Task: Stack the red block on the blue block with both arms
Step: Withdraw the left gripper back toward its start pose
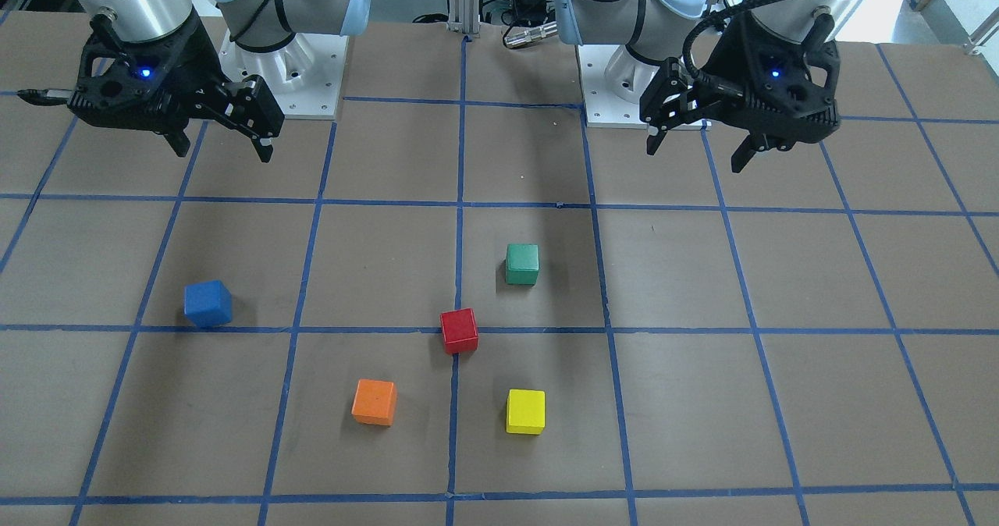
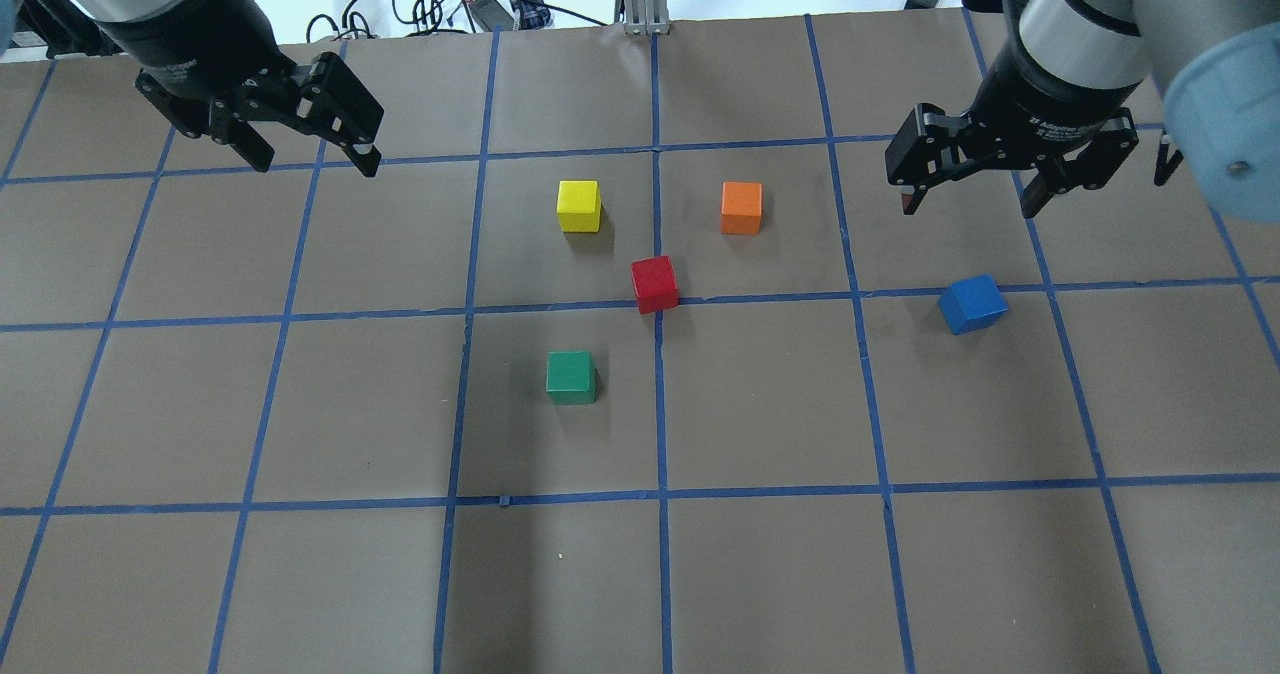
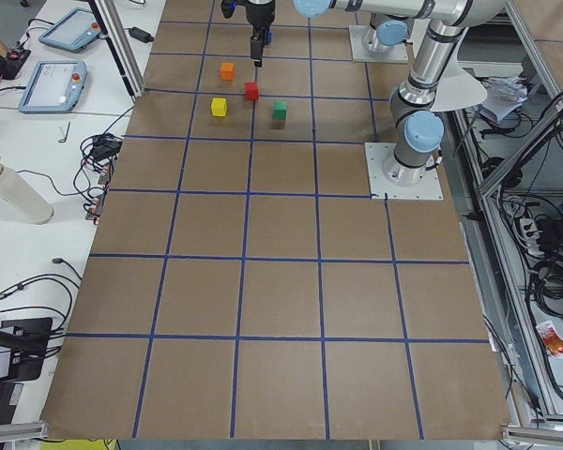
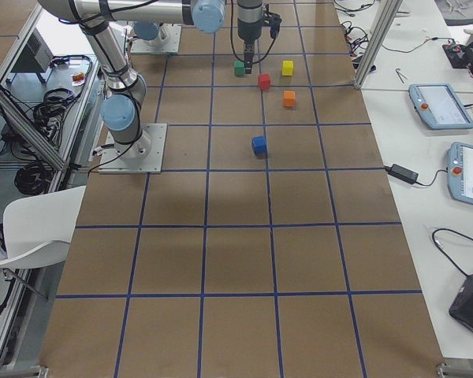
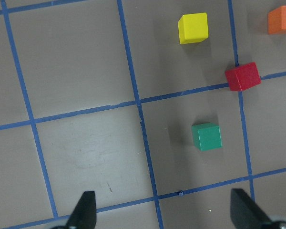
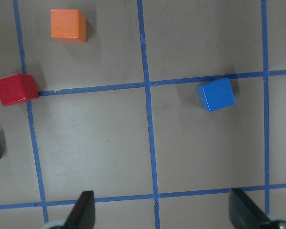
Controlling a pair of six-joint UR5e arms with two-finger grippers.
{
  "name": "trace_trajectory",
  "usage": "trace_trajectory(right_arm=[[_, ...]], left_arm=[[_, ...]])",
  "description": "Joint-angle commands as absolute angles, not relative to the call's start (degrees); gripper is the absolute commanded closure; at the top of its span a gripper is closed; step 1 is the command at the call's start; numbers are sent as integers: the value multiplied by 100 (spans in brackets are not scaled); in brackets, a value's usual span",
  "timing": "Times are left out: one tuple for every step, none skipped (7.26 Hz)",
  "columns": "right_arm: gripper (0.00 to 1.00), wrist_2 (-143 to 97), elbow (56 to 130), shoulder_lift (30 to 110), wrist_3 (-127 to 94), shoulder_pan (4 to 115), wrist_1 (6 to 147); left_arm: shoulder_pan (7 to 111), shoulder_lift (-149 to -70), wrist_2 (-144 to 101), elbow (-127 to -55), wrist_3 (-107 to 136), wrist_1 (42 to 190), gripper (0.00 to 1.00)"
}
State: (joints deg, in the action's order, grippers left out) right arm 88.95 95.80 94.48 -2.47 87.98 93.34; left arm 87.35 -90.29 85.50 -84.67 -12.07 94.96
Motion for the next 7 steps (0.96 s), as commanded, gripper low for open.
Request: trace_trajectory(right_arm=[[0, 8877, 9589, 9448, -246, 8798, 9334], [0, 8877, 9589, 9448, -255, 8798, 9334], [0, 8773, 9589, 9457, -246, 8798, 9290], [0, 8850, 9606, 9457, -263, 8841, 9255], [0, 8877, 9676, 9387, -298, 8850, 9229], [0, 8764, 9729, 9387, -351, 8859, 9307], [0, 8702, 9825, 9230, -343, 8868, 9473]], left_arm=[[8780, -8904, 8778, -8691, -1221, 9474, 0], [8789, -8877, 8815, -8753, -1117, 9449, 0], [8789, -8947, 8755, -8745, -1108, 9387, 0], [8806, -9017, 8754, -8754, -1081, 9265, 0], [8841, -9052, 8745, -8737, -942, 9055, 0], [8842, -9053, 8745, -8736, -940, 9009, 0], [8842, -9053, 8745, -8745, -940, 9009, 0]])
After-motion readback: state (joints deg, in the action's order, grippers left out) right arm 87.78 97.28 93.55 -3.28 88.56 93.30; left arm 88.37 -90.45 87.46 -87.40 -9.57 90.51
